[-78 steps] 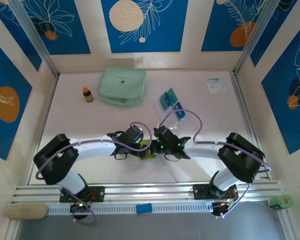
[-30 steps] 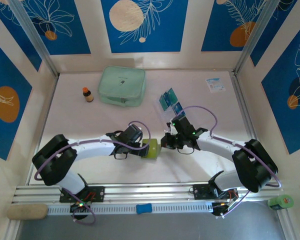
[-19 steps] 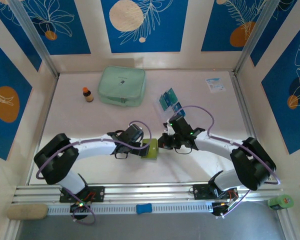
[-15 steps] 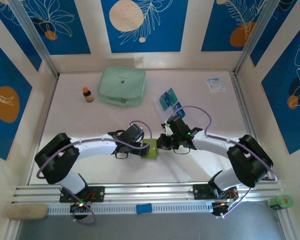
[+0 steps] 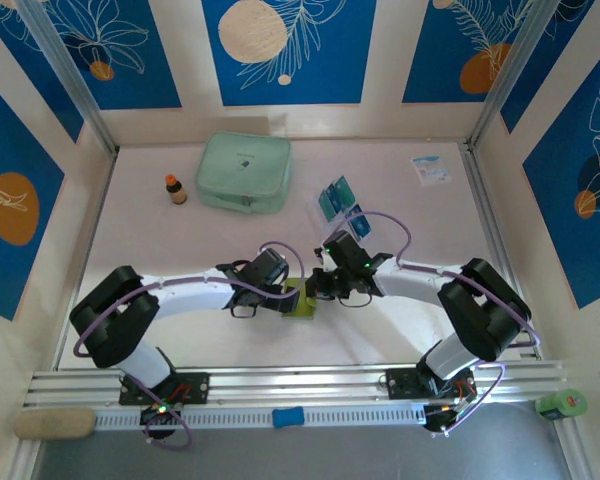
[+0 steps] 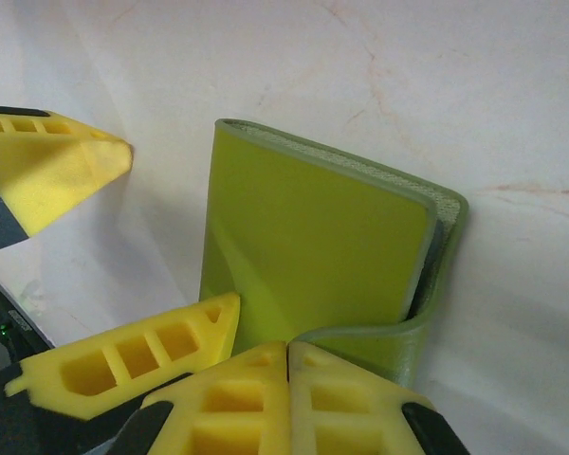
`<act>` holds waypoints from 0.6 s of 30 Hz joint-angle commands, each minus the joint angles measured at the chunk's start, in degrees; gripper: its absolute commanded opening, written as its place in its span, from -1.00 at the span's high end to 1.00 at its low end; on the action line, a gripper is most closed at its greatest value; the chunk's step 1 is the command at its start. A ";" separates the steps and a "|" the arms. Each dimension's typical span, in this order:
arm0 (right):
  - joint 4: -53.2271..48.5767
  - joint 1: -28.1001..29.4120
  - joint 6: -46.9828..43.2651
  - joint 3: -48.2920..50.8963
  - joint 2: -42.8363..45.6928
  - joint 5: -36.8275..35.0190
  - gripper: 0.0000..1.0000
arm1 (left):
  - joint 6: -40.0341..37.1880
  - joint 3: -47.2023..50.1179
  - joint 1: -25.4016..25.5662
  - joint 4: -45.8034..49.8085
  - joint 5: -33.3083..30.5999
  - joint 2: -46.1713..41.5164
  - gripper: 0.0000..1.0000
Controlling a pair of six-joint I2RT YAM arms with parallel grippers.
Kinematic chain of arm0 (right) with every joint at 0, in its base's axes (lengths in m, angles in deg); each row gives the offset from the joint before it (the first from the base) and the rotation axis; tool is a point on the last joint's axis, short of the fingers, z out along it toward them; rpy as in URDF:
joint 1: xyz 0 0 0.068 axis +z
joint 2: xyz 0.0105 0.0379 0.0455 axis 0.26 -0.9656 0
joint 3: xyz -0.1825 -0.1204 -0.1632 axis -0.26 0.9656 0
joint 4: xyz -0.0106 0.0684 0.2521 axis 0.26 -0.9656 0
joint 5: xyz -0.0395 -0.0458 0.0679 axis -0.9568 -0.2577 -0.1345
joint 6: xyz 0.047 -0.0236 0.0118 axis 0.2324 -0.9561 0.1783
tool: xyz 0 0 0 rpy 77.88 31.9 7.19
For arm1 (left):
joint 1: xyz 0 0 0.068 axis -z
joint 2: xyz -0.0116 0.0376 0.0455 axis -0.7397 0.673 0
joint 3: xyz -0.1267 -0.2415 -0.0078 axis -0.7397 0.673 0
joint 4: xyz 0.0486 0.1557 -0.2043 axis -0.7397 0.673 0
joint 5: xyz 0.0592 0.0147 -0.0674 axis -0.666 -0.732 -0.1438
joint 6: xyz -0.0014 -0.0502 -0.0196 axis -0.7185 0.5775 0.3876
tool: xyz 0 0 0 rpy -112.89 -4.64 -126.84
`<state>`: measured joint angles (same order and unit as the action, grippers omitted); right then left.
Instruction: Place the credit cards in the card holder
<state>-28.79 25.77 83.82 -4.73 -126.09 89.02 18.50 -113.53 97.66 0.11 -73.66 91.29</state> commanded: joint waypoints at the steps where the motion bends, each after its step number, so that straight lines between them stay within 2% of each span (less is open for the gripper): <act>1: 0.97 0.74 0.25 -1.31 -1.16 1.60 1.00 | -0.44 1.16 0.45 0.35 0.39 3.08 -1.00; 18: 2.10 -0.76 1.81 3.89 -4.16 -1.47 1.00 | -0.35 1.45 0.50 0.31 0.57 2.56 -1.00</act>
<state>-25.10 25.42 84.52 -2.89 -127.80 88.80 18.50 -113.53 97.74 0.11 -73.75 91.31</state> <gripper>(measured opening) 0.054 0.998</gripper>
